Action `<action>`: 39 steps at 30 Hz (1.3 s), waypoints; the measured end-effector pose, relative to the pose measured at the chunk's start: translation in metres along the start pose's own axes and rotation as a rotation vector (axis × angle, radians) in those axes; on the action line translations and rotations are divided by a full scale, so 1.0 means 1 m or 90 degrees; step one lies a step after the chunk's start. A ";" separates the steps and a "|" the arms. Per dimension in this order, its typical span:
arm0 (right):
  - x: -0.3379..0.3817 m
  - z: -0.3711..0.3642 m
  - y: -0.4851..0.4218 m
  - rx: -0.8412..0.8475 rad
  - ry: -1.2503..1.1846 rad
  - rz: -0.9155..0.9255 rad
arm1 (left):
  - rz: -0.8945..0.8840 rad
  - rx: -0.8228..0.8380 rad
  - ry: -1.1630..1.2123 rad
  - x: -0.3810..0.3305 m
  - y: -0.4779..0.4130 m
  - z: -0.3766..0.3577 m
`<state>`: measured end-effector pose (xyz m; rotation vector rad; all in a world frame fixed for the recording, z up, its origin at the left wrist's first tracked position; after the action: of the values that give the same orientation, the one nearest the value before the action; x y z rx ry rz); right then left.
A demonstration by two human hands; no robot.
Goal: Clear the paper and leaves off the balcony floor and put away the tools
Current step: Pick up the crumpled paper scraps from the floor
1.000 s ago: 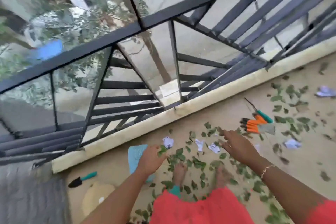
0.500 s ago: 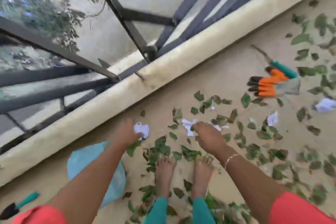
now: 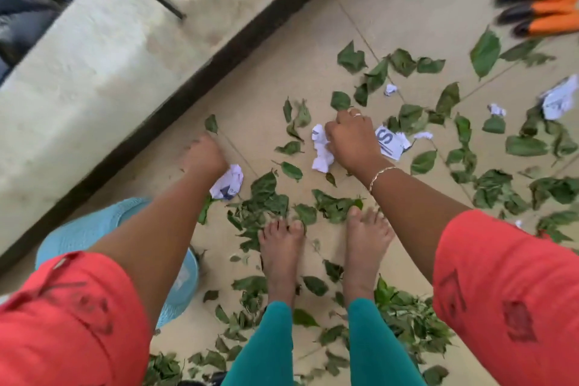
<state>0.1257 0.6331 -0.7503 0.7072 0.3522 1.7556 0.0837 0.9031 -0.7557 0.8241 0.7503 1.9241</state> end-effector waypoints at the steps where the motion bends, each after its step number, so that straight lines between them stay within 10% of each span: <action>1: -0.003 0.002 0.001 -0.005 -0.054 -0.001 | -0.005 -0.009 0.018 -0.002 -0.001 0.002; 8: -0.057 0.036 0.060 -0.101 -0.548 -0.093 | -0.035 -0.082 0.180 -0.005 0.027 0.016; 13: -0.098 0.036 0.084 -0.180 -0.471 -0.165 | 0.015 0.003 0.379 0.001 0.039 -0.011; 30: -0.118 -0.002 0.060 -0.050 -0.102 -0.211 | -0.154 -0.055 0.139 -0.083 0.058 -0.012; 39: -0.140 0.001 0.114 -0.213 -0.425 -0.317 | -0.391 -0.106 0.295 -0.185 0.107 0.043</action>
<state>0.0625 0.4662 -0.7234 0.8277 -0.2093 0.9977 0.1372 0.7007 -0.6943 0.0122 0.9647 1.5847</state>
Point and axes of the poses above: each hand's wrist, its own y-axis away from the middle knuckle, its own z-axis out of the back of the hand, x = y × z, the point moved 9 cm from there along -y, towards the middle knuckle, and after that the axes turned 3 degrees about -y, right-handed, at the moved point
